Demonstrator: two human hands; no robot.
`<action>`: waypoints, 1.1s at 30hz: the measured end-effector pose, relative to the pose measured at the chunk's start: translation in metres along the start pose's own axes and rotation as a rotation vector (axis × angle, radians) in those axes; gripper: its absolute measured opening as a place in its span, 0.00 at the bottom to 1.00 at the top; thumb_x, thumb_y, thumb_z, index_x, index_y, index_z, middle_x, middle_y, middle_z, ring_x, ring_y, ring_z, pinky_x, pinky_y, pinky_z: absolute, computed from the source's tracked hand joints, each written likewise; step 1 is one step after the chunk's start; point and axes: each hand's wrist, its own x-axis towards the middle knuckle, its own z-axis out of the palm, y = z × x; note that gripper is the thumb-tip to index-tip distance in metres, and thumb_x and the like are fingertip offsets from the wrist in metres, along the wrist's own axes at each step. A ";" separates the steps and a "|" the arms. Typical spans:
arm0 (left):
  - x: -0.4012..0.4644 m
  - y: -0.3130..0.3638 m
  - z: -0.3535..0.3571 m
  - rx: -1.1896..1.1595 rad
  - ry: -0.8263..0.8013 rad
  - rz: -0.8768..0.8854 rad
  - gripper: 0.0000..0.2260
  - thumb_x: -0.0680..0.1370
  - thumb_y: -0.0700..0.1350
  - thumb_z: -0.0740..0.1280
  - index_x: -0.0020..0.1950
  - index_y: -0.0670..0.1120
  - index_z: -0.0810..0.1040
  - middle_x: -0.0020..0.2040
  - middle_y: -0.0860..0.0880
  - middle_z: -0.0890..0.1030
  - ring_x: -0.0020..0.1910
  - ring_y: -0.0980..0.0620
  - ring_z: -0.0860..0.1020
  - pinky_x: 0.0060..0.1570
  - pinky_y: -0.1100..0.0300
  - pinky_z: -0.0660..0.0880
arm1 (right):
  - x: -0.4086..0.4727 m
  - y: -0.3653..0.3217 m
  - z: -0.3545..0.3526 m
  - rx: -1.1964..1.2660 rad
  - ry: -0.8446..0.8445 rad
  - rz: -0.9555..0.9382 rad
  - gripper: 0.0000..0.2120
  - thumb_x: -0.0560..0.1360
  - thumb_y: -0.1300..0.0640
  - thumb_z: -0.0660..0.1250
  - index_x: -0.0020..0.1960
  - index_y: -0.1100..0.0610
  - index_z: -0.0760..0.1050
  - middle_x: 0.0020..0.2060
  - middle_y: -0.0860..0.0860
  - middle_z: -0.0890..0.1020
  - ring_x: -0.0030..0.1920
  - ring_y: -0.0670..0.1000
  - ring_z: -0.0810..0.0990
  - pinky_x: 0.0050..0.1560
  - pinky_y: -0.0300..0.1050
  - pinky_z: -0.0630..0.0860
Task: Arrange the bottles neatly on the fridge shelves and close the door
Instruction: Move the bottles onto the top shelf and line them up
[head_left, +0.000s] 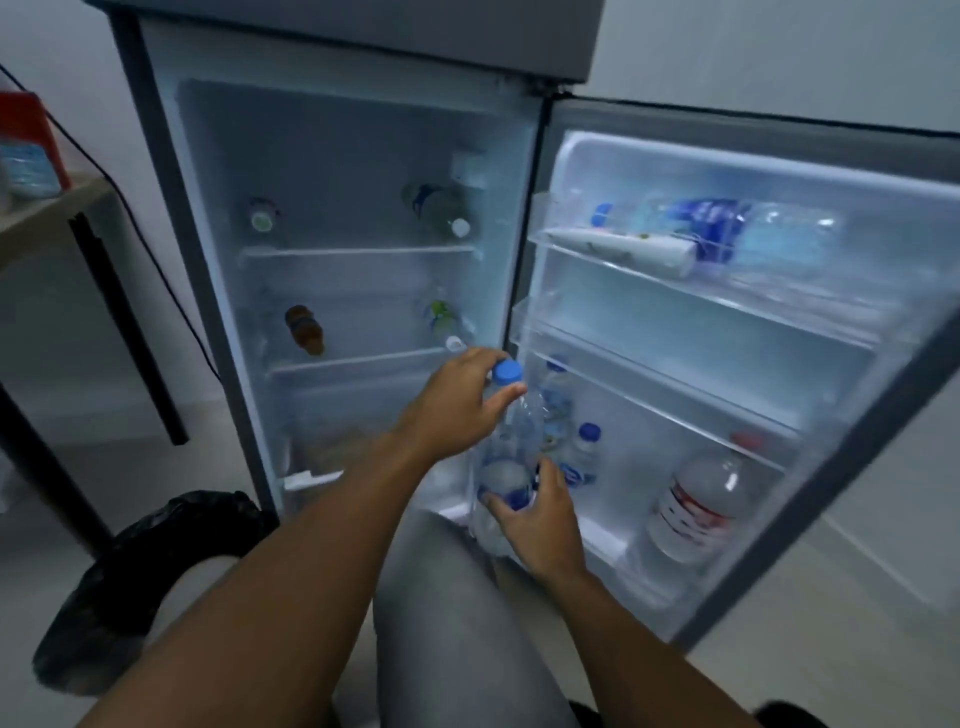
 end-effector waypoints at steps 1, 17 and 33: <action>0.002 0.013 0.006 -0.016 0.000 0.013 0.17 0.77 0.51 0.69 0.58 0.41 0.77 0.53 0.43 0.80 0.51 0.46 0.79 0.54 0.48 0.77 | -0.002 0.003 -0.011 0.007 0.033 -0.004 0.41 0.63 0.36 0.76 0.70 0.47 0.65 0.65 0.47 0.77 0.63 0.50 0.77 0.61 0.52 0.78; 0.019 0.085 0.091 -0.190 -0.094 0.088 0.17 0.76 0.52 0.71 0.59 0.43 0.77 0.54 0.48 0.80 0.52 0.52 0.78 0.57 0.53 0.77 | -0.004 0.043 -0.089 -0.035 0.353 0.135 0.37 0.63 0.48 0.82 0.67 0.53 0.68 0.61 0.51 0.78 0.59 0.55 0.79 0.56 0.55 0.81; 0.040 0.035 0.153 -0.116 -0.240 -0.011 0.18 0.77 0.55 0.68 0.62 0.47 0.77 0.56 0.48 0.80 0.53 0.51 0.77 0.56 0.54 0.76 | 0.011 0.072 -0.043 0.000 0.460 0.335 0.33 0.72 0.59 0.76 0.72 0.57 0.65 0.70 0.54 0.72 0.69 0.56 0.73 0.70 0.51 0.70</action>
